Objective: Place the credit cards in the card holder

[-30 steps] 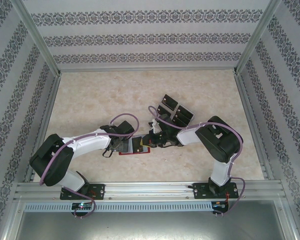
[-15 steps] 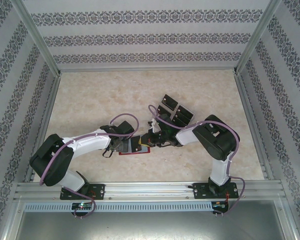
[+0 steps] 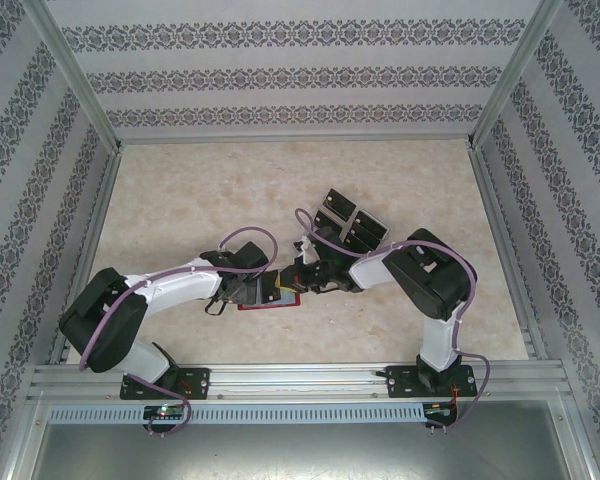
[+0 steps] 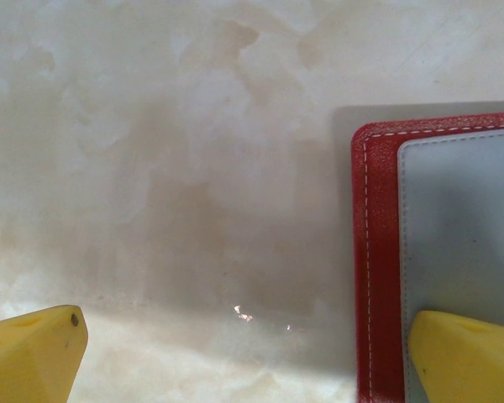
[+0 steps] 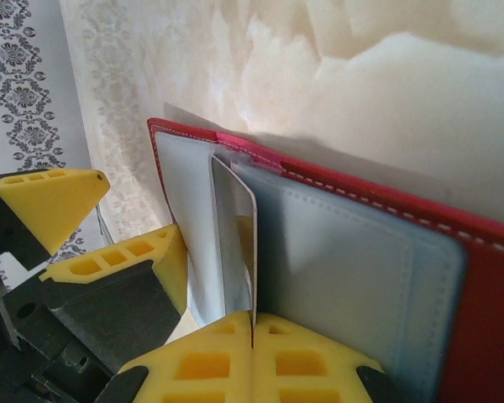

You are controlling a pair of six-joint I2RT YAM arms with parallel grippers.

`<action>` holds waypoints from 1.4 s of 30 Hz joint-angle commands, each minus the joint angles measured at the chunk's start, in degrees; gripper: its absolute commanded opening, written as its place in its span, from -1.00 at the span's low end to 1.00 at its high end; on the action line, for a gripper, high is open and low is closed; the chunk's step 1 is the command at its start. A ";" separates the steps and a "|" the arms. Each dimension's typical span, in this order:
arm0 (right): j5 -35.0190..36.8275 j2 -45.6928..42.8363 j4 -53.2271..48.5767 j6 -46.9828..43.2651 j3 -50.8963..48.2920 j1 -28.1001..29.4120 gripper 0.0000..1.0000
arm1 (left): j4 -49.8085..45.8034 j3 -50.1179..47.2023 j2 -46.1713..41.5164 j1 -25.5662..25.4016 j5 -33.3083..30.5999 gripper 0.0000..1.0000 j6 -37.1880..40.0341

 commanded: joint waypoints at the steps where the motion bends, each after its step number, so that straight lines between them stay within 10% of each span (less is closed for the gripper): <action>1: 0.47 2.08 -1.13 -0.45 1.05 0.77 -1.00 | -2.49 -2.17 1.37 -0.70 0.34 1.00 -0.19; 22: 2.55 1.82 -11.83 -5.80 5.34 3.20 -1.00 | -2.26 -2.05 1.42 -0.76 0.65 1.00 -0.26; 42: 6.30 -3.47 -19.80 -9.02 6.06 3.31 -0.14 | -4.72 1.49 -3.78 -0.33 0.81 1.00 -0.28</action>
